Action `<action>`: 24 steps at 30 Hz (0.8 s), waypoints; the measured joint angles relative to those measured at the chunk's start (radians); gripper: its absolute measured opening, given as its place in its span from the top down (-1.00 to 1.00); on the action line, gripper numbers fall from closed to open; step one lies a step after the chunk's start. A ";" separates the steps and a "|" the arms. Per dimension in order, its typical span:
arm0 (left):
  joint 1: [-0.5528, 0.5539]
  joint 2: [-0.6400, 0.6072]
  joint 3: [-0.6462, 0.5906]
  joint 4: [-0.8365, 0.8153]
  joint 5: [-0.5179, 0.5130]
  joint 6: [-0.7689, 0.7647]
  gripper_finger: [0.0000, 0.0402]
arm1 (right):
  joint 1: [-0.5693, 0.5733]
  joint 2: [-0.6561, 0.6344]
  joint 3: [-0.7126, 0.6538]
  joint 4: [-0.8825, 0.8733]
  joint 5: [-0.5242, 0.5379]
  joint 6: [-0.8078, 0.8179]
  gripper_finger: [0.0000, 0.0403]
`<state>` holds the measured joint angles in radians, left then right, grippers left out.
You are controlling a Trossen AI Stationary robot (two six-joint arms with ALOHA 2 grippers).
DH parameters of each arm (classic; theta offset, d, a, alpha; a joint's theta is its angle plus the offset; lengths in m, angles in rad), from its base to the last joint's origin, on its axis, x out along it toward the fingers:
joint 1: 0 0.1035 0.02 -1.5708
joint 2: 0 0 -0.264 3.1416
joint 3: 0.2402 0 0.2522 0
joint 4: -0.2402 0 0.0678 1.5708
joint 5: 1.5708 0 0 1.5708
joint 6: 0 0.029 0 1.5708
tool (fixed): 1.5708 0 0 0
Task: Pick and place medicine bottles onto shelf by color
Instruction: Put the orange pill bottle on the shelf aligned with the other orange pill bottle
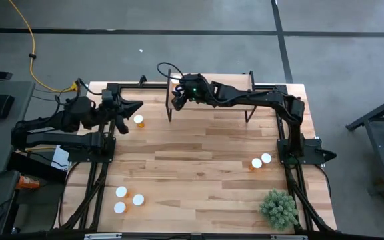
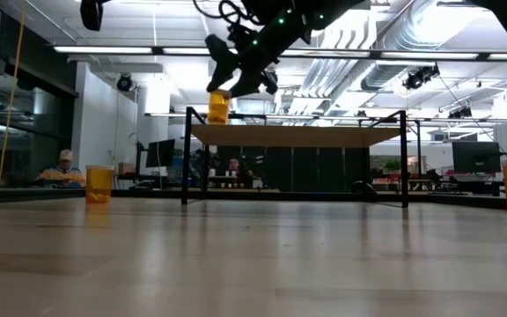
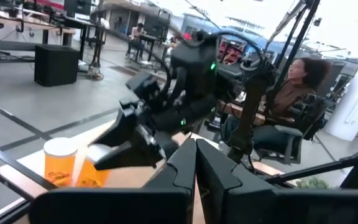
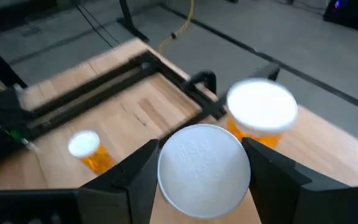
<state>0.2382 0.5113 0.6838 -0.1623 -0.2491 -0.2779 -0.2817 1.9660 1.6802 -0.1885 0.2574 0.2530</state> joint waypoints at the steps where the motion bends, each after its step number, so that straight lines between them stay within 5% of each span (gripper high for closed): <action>1: 0.000 0.005 0.000 0.000 0.001 0.000 1.00 | 0.000 0.000 0.000 0.008 0.000 -0.008 0.02; 24: -0.001 0.026 0.000 0.003 0.003 -0.033 1.00 | 0.007 0.031 0.000 0.028 -0.022 -0.018 0.02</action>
<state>0.2375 0.5369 0.6838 -0.1596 -0.2462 -0.3111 -0.2745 1.9972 1.6806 -0.1608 0.2352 0.2353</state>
